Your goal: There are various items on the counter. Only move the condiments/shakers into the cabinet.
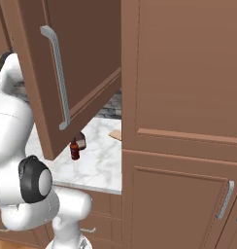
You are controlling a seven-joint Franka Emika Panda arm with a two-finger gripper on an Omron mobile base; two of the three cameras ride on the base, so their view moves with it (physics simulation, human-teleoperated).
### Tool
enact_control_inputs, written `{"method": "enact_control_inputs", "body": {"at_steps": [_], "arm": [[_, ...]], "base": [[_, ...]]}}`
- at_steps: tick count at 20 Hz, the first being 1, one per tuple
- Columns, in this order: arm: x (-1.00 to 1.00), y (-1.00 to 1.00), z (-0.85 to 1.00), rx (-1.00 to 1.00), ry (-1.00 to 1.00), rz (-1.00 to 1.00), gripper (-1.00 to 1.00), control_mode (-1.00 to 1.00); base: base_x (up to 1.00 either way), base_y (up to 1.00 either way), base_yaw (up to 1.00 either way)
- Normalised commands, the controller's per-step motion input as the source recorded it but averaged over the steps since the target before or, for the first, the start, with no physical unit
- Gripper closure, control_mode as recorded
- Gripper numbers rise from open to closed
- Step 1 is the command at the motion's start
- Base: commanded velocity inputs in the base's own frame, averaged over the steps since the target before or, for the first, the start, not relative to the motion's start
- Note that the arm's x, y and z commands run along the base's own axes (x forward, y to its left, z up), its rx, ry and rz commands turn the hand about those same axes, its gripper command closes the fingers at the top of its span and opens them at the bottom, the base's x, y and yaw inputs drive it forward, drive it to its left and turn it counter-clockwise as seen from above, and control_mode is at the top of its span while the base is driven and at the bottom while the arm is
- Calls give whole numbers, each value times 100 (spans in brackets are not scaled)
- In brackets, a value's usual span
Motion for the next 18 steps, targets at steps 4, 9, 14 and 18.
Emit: {"method": "enact_control_inputs", "body": {"at_steps": [4,9,14,18], "arm": [[53,-2,-15,0,0,0,100,-100],[41,0,-32,0,4,0,100,-100],[34,0,-28,0,1,0,100,-100],[30,0,-14,0,0,0,100,-100]], "base": [[0,0,0],[0,0,0],[0,0,0],[0,0,0]]}}
